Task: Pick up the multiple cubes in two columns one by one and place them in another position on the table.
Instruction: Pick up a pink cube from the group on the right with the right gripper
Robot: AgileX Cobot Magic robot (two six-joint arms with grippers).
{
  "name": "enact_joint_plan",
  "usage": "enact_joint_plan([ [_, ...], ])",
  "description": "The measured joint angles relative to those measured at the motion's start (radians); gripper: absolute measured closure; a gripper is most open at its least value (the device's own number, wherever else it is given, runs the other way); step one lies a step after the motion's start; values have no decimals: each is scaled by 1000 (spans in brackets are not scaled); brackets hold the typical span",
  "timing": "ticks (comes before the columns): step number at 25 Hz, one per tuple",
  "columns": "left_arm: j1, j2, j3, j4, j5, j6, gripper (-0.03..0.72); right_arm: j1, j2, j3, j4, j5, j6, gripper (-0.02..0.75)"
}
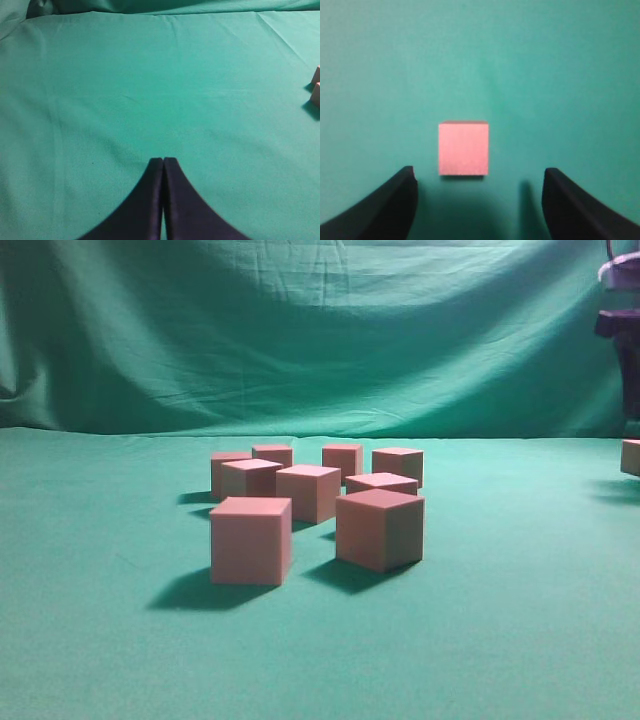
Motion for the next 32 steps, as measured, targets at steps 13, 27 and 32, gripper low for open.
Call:
enact_joint_plan([
  [13,0,0,0,0,0,0,688,0,112,0,33,-87,0,288],
  [27,0,0,0,0,0,0,688,9,87,-111,47,87,0,477],
  [32,0,0,0,0,0,0,688,48,26,-280,116,292,0,477],
])
